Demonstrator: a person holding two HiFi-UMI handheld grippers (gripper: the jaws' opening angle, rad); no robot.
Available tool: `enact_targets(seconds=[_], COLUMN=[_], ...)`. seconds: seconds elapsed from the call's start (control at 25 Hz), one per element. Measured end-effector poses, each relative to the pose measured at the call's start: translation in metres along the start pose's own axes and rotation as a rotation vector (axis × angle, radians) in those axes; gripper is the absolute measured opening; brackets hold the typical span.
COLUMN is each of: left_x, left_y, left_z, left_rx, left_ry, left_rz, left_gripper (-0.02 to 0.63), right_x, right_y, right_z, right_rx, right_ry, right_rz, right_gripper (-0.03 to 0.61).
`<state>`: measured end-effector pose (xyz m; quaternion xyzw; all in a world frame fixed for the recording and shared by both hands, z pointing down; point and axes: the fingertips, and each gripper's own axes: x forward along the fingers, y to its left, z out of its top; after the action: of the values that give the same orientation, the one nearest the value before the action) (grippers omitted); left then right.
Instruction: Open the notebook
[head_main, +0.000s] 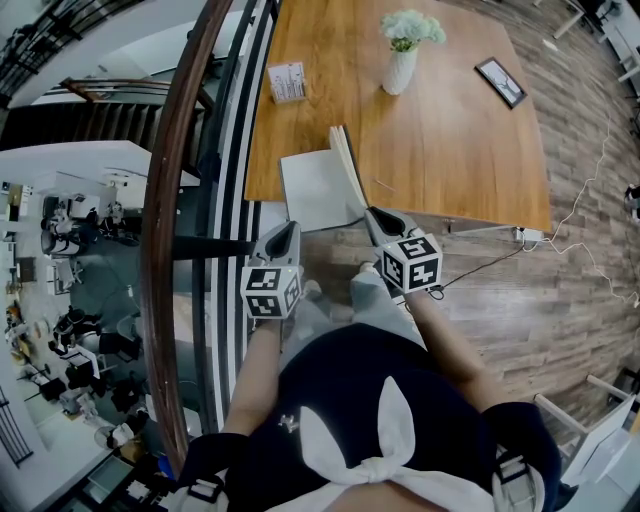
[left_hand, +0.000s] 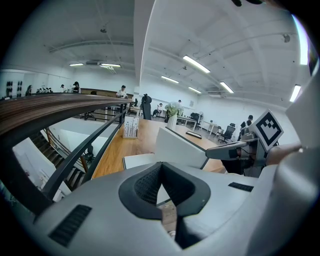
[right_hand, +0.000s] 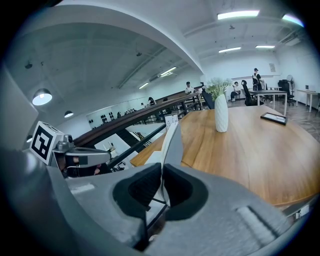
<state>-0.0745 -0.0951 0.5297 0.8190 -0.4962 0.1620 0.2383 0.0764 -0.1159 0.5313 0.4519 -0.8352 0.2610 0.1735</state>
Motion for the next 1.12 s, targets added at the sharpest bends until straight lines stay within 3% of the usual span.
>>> enact_targets(seconds=[1.12], left_x=[0.011], left_y=[-0.007], left_z=[0.002], left_rx=[0.014], left_ry=[0.013], left_rz=[-0.009], left_gripper=[0.017], right_x=[-0.008], right_y=[-0.034], right_z=[-0.013], right_rx=[0.036], right_ry=[0.008], right_rz=[-0.053], right_gripper=[0.021])
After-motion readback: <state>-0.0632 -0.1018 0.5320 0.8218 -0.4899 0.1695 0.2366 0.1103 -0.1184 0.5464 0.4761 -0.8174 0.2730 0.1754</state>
